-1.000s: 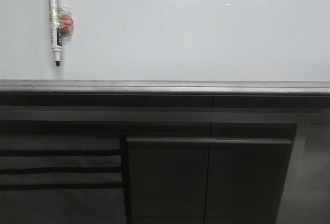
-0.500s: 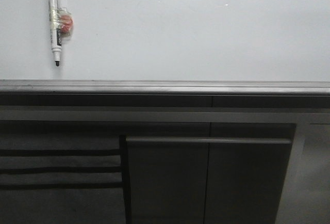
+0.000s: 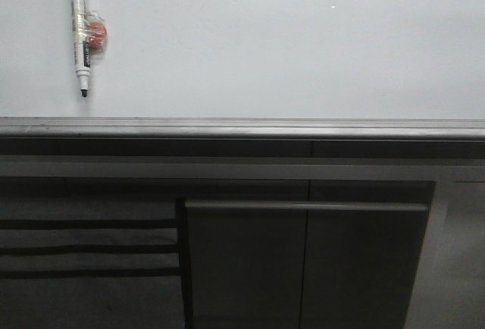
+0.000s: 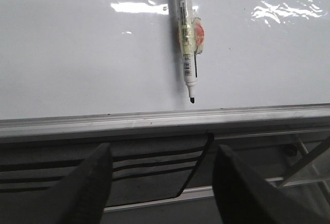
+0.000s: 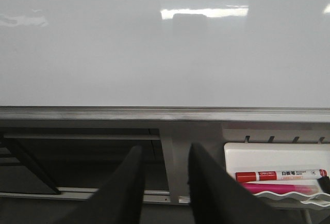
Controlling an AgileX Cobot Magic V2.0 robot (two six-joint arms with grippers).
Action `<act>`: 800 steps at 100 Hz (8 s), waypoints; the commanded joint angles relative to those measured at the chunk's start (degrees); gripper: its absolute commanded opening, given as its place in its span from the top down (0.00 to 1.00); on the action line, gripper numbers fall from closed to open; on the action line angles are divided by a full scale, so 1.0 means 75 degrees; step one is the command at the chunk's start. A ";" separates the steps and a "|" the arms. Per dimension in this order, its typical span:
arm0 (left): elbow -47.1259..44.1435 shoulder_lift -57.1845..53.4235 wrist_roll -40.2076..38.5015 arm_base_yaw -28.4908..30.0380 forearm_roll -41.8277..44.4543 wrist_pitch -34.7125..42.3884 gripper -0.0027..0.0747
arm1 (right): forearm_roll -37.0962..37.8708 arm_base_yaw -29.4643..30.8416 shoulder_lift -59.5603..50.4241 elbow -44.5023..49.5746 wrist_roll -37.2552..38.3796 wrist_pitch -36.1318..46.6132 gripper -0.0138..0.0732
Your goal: Write number 0 on whiteboard
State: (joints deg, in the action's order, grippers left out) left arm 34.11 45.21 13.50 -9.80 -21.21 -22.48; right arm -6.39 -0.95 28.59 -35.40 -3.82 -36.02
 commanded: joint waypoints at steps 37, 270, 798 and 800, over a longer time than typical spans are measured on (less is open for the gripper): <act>0.1386 0.3055 0.0318 -0.1265 -0.0020 0.1976 0.41 | -0.0051 0.0050 0.0091 -0.0268 -0.0094 0.0499 0.54; 0.4984 0.4067 0.3521 -0.5408 0.1658 -0.4375 0.99 | -0.3469 -0.4801 0.5853 -0.4376 -0.8151 -0.2150 0.54; 0.5114 0.4584 0.4638 -0.4937 -0.0002 -0.2963 0.82 | -0.2983 -0.4153 0.5195 -0.4532 -0.8473 -0.2773 0.83; 0.5114 0.4584 0.4638 -0.4937 0.0013 -0.2950 0.83 | -0.2983 -0.4153 0.5195 -0.4532 -0.8473 -0.2773 0.81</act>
State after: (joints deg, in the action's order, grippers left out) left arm 70.59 81.32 48.63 -46.66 -19.61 -47.20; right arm -25.92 -32.01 68.93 -67.80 -67.73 -59.25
